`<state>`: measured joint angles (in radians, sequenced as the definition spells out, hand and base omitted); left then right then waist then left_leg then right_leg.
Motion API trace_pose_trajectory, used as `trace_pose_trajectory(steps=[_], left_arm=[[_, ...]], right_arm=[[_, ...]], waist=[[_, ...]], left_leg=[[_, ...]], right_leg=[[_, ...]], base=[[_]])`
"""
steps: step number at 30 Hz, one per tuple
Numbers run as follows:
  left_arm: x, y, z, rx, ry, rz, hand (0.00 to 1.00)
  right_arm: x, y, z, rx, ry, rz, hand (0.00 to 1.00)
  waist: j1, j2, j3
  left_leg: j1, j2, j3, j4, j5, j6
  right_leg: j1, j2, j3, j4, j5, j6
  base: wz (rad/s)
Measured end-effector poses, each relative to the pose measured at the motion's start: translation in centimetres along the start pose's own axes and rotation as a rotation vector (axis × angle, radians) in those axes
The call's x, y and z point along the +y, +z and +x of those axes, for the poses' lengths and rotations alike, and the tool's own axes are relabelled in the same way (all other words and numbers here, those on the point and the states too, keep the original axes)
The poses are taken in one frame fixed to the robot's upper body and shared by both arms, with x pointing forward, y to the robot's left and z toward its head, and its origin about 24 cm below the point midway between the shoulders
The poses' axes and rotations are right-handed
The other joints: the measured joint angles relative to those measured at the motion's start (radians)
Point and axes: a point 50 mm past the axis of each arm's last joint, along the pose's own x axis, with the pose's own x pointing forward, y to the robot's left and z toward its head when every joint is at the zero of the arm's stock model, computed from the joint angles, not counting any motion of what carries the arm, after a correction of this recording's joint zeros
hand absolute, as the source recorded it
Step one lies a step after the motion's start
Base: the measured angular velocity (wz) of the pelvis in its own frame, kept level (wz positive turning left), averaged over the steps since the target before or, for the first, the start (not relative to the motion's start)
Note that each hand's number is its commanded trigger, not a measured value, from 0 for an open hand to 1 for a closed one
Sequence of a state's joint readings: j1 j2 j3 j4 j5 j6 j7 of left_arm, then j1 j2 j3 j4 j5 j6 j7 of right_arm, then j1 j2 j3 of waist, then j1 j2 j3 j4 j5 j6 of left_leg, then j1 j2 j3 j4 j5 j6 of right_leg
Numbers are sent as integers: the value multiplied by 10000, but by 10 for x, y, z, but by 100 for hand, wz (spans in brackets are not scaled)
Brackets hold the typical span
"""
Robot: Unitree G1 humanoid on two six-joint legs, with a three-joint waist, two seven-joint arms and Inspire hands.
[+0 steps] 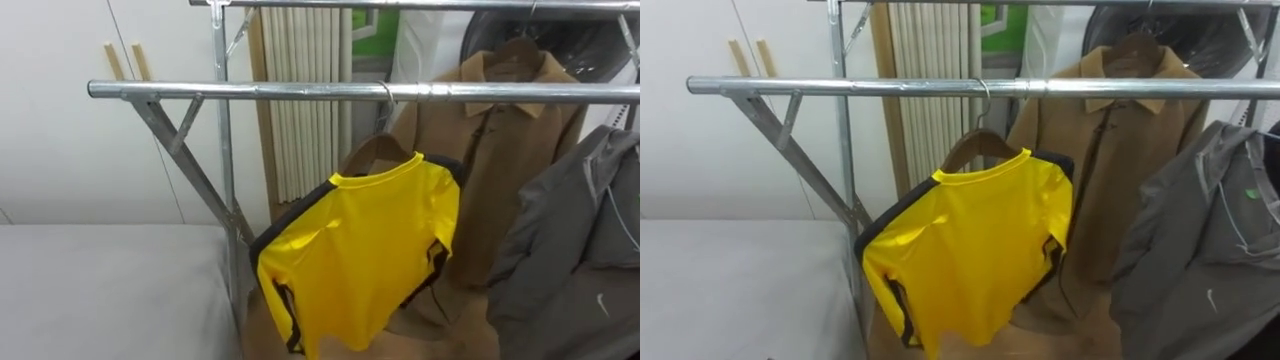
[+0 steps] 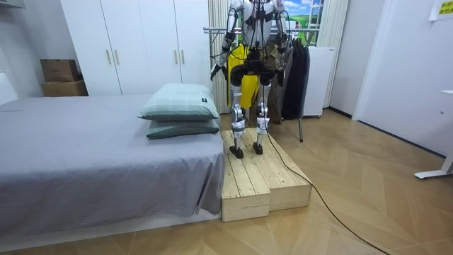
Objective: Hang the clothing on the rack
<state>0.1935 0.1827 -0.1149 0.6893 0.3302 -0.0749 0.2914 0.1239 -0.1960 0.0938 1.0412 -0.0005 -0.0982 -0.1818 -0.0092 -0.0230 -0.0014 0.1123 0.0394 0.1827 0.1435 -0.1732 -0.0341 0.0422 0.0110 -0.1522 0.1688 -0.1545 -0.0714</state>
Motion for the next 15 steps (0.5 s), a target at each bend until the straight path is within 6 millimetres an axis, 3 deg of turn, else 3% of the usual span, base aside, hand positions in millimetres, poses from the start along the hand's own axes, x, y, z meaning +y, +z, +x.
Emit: trace_pose_trajectory(steps=[7,15], left_arm=[[-7,-15,-7,641,19,-27,0],[-8,-15,-7,645,87,-71,0]], right_arm=[[9,-50,-13,2109,268,476,0],[14,-55,-16,2538,443,641,0]], waist=[[-144,50,19],[-97,227,-9]], left_leg=[[-69,-17,-237,-7,-2,2],[-124,-27,-335,15,-1,1]], right_leg=[[72,-14,-230,-167,-9,2],[84,-43,-428,-156,-27,17]], base=[[11],[7]])
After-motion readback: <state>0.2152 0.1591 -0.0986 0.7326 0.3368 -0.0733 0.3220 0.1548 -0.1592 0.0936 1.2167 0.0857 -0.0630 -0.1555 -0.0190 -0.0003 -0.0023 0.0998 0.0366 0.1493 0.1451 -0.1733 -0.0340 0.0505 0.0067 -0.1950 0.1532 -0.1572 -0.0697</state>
